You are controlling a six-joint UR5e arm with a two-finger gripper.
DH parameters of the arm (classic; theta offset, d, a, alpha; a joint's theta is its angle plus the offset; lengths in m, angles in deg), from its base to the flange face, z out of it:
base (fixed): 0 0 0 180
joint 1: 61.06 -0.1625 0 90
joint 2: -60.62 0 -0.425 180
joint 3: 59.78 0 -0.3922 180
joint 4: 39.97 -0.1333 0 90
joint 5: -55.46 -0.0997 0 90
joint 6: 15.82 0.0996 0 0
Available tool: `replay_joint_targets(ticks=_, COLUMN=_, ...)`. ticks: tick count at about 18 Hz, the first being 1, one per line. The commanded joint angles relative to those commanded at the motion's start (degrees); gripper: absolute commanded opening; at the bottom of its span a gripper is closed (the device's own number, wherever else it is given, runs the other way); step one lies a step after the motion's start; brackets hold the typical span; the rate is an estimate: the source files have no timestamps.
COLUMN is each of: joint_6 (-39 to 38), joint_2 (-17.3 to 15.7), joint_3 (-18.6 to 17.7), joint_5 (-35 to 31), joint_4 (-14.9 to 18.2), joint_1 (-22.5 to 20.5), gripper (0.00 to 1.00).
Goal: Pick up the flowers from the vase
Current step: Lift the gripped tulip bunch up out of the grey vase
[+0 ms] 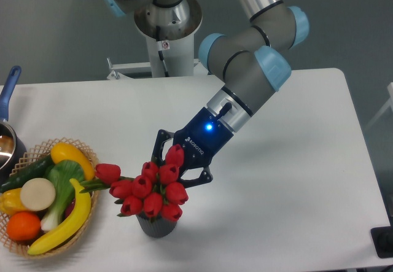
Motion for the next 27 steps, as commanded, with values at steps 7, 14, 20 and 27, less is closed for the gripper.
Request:
replay_joint_targets(ticks=7, joint_6=-3.5, joint_2=-0.5, joint_3=0.4, joint_5=1.6, joint_4=0.0, joint_1=-0.2, gripper=0.0)
replay_joint_targets(ticks=14, joint_6=-5.1, joint_2=-1.0, joint_3=0.4, joint_5=2.5, joint_4=0.0, joint_1=-1.2, gripper=0.0)
replay_joint_targets(ticks=20, joint_6=-7.9, joint_2=-1.9, joint_3=2.5, joint_5=2.5, joint_4=0.0, joint_1=-1.8, gripper=0.0)
replay_joint_targets(ticks=27, joint_6=-8.8, joint_2=-2.0, joint_3=4.1, joint_5=5.5, joint_4=0.0, joint_1=-3.3, gripper=0.0)
